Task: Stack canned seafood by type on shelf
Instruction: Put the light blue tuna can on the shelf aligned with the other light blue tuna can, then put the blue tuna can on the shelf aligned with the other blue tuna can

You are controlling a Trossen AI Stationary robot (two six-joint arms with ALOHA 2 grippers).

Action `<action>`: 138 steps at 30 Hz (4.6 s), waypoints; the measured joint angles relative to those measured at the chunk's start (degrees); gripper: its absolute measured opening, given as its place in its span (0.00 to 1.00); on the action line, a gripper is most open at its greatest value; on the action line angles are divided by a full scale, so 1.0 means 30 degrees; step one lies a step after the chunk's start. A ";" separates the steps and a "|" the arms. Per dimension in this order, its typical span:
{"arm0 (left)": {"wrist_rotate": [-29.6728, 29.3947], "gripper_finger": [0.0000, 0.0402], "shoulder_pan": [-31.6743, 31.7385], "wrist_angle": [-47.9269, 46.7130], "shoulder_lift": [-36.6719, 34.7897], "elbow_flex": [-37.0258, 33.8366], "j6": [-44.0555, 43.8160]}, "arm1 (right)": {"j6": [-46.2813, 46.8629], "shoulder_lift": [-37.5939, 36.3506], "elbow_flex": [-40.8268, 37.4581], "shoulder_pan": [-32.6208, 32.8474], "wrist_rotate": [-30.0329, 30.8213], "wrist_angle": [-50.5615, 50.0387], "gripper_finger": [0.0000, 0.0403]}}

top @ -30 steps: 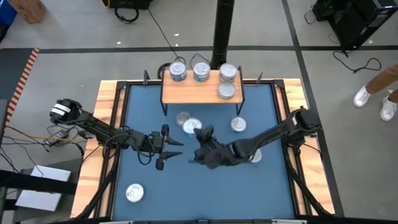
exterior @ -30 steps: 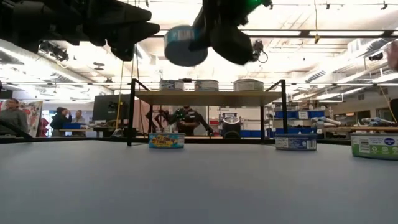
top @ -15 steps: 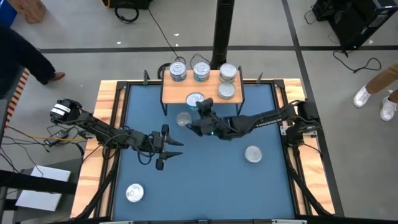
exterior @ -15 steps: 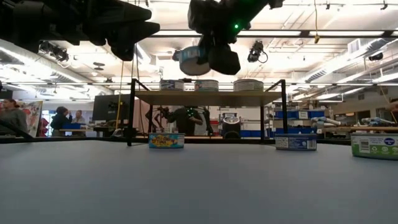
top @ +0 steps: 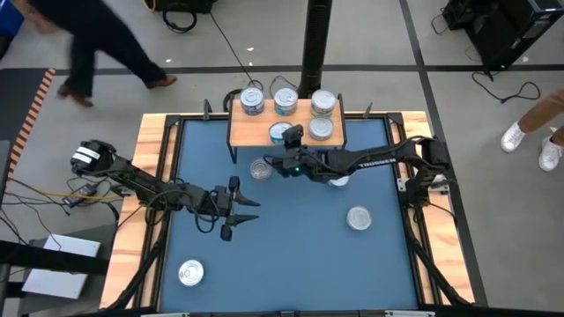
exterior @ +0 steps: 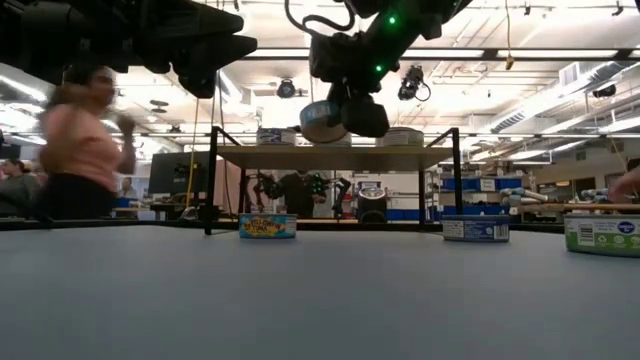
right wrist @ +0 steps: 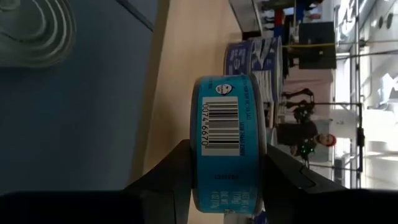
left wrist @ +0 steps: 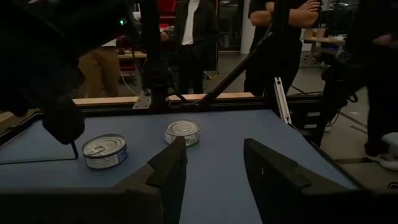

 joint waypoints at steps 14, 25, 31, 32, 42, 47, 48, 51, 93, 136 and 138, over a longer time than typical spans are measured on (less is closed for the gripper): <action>0.0000 0.41 0.0000 -0.0004 0.0015 0.0000 -0.0010 | 0.1672 0.0000 0.0000 -0.1151 -0.1115 -0.0805 0.39; 0.0000 0.41 0.0000 -0.0062 0.0015 0.0000 -0.0014 | 0.2749 0.0000 0.0000 -0.1405 -0.1122 -0.0813 0.54; 0.0235 0.41 0.0000 -0.0055 0.0015 0.0000 -0.0022 | 0.3067 0.0000 0.0000 -0.1401 -0.1445 -0.0827 0.59; 0.0284 0.41 -0.0004 -0.0055 0.0015 0.0000 -0.0022 | 0.3254 0.0000 0.0000 -0.1401 -0.1493 -0.0820 0.60; 0.0307 0.41 -0.0007 -0.0047 0.0015 0.0000 -0.0028 | 0.5171 0.0000 0.0000 -0.1401 -0.2433 -0.0835 0.72; 0.0306 0.41 -0.0007 -0.0040 0.0015 0.0000 -0.0029 | 0.5658 0.0000 0.0000 -0.1434 -0.2639 -0.0820 0.73; 0.0306 0.41 -0.0007 -0.0041 0.0015 0.0000 -0.0028 | 0.5831 0.0000 0.0000 -0.1465 -0.2799 -0.0820 0.73; 0.0306 0.41 -0.0007 -0.0040 0.0015 0.0000 -0.0022 | 0.6253 0.0000 0.0000 -0.1600 -0.3169 -0.0820 0.73; 0.0291 0.41 -0.0007 -0.0127 0.0015 0.0000 -0.0398 | 1.4562 -0.0022 -0.2986 0.3961 -0.5725 -0.0533 0.01; 0.1836 0.06 -0.2822 -1.8238 0.0015 0.6898 -0.1410 | 1.9253 -0.0661 -1.1832 0.7932 -0.8791 1.4341 0.00; 0.1825 0.04 -0.3272 -1.9726 0.0015 0.7403 -0.1993 | 1.9452 -0.1121 -1.2139 0.7947 -0.8791 1.4389 0.00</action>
